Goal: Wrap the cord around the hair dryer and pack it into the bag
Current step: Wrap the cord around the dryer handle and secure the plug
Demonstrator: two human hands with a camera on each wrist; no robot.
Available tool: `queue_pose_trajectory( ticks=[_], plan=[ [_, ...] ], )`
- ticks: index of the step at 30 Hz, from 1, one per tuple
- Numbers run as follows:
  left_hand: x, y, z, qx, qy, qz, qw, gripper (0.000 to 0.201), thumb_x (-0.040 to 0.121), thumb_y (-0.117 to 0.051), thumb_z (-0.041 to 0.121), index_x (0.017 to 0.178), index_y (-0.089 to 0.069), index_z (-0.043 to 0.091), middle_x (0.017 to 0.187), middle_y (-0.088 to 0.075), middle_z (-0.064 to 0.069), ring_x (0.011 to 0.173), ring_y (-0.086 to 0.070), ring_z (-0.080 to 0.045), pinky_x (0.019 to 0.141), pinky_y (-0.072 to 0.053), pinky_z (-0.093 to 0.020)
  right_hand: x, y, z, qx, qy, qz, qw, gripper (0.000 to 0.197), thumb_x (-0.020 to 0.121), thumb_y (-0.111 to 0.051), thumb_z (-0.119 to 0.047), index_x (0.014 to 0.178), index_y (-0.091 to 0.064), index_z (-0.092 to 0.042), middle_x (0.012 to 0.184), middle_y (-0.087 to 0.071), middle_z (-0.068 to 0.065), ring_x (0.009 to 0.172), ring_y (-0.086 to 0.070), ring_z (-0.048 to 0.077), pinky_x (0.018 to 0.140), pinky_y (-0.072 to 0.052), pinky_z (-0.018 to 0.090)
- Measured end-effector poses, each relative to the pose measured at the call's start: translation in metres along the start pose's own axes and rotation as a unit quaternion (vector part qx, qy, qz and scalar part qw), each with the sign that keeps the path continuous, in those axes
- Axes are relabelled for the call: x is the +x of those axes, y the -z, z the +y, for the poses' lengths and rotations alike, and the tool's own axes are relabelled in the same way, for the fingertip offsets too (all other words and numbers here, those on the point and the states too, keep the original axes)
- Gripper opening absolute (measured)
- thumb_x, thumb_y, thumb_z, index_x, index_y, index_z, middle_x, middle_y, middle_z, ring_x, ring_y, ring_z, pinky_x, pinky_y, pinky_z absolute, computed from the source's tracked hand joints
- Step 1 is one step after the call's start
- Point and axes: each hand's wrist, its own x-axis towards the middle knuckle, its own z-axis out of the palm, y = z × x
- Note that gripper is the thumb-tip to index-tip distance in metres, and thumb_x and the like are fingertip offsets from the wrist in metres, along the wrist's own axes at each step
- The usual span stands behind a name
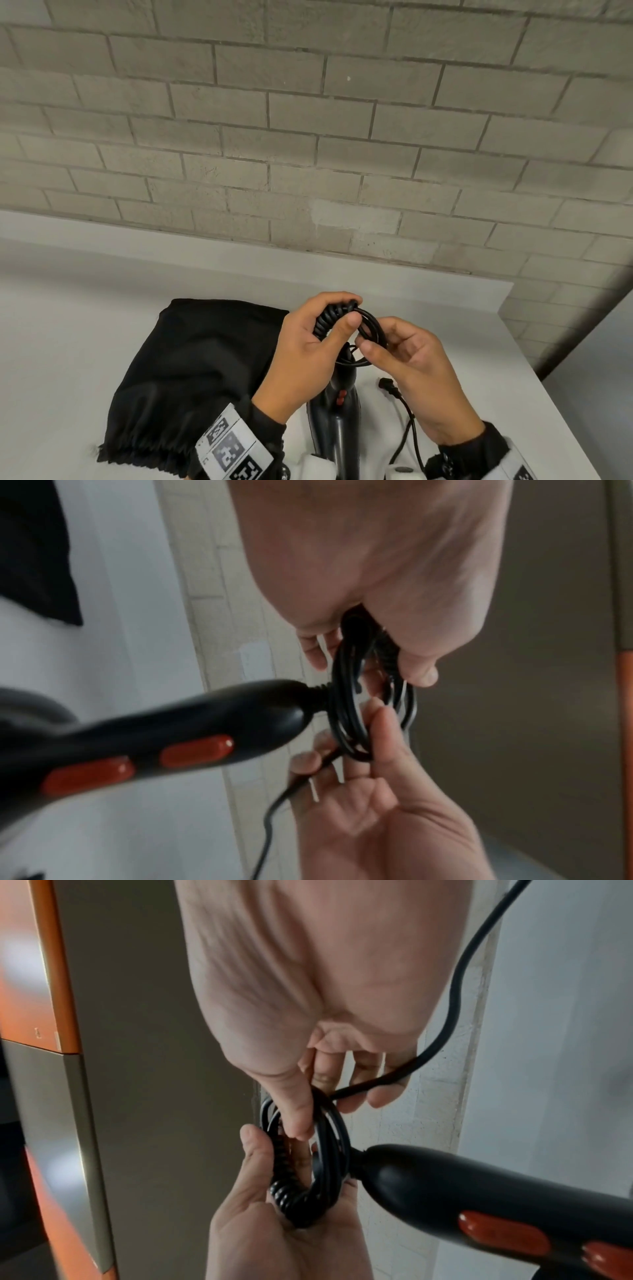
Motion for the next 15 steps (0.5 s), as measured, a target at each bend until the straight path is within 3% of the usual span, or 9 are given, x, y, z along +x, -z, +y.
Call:
queue_pose_trajectory(
  ticks=[4, 6, 8, 10, 12, 15],
  plan=[
    [-0.002, -0.006, 0.003, -0.086, 0.037, 0.048, 0.994, 0.024, 0.084, -0.069, 0.024, 0.105, -0.071, 0.014, 0.094, -0.074, 0.000, 0.090, -0.070, -0.009, 0.078, -0.052, -0.017, 0.000, -0.008, 0.006, -0.061, 0.037, 0.038, 0.997, 0.023, 0.080, -0.073, -0.018, 0.102, -0.068, -0.020, 0.096, -0.076, 0.000, 0.090, -0.069, 0.014, 0.085, -0.053, 0.035],
    [-0.003, -0.010, 0.002, -0.116, 0.053, 0.073, 0.989, 0.025, 0.082, -0.070, 0.022, 0.104, -0.070, 0.011, 0.094, -0.074, -0.001, 0.089, -0.070, -0.010, 0.077, -0.052, -0.016, -0.001, -0.015, 0.015, -0.114, 0.088, 0.120, 0.982, 0.032, 0.079, -0.077, -0.015, 0.101, -0.056, -0.026, 0.091, -0.074, -0.005, 0.086, -0.066, 0.009, 0.084, -0.048, 0.037],
    [-0.003, -0.014, 0.001, -0.132, 0.065, 0.087, 0.985, 0.025, 0.082, -0.070, 0.022, 0.103, -0.070, 0.010, 0.090, -0.074, -0.001, 0.085, -0.069, -0.010, 0.075, -0.052, -0.016, -0.001, -0.021, 0.025, -0.214, 0.199, 0.211, 0.933, 0.031, 0.083, -0.076, -0.015, 0.093, -0.052, -0.033, 0.097, -0.068, -0.010, 0.093, -0.063, 0.012, 0.082, -0.047, 0.033],
    [-0.004, -0.018, 0.001, -0.144, 0.073, 0.089, 0.983, 0.025, 0.081, -0.071, 0.024, 0.102, -0.070, 0.010, 0.088, -0.073, -0.003, 0.083, -0.068, -0.011, 0.075, -0.053, -0.019, 0.000, -0.025, 0.033, -0.329, 0.289, 0.238, 0.867, 0.014, 0.087, -0.068, -0.024, 0.091, -0.059, -0.034, 0.108, -0.060, -0.010, 0.094, -0.057, 0.014, 0.078, -0.047, 0.031],
    [-0.004, -0.018, 0.000, -0.156, 0.075, 0.093, 0.981, 0.025, 0.082, -0.070, 0.024, 0.102, -0.070, 0.009, 0.089, -0.073, -0.006, 0.084, -0.069, -0.014, 0.075, -0.054, -0.019, 0.001, -0.026, 0.039, -0.383, 0.288, 0.259, 0.839, 0.011, 0.087, -0.062, -0.034, 0.097, -0.068, -0.035, 0.110, -0.059, -0.008, 0.087, -0.051, 0.015, 0.070, -0.048, 0.034],
    [-0.003, -0.015, 0.000, -0.163, 0.069, 0.099, 0.979, 0.026, 0.082, -0.069, 0.023, 0.101, -0.069, 0.005, 0.085, -0.074, -0.006, 0.081, -0.069, -0.013, 0.073, -0.053, -0.017, 0.001, -0.024, 0.041, -0.415, 0.256, 0.279, 0.827, 0.026, 0.086, -0.060, -0.045, 0.102, -0.075, -0.032, 0.106, -0.063, -0.006, 0.081, -0.047, 0.016, 0.059, -0.049, 0.037]
  ],
)
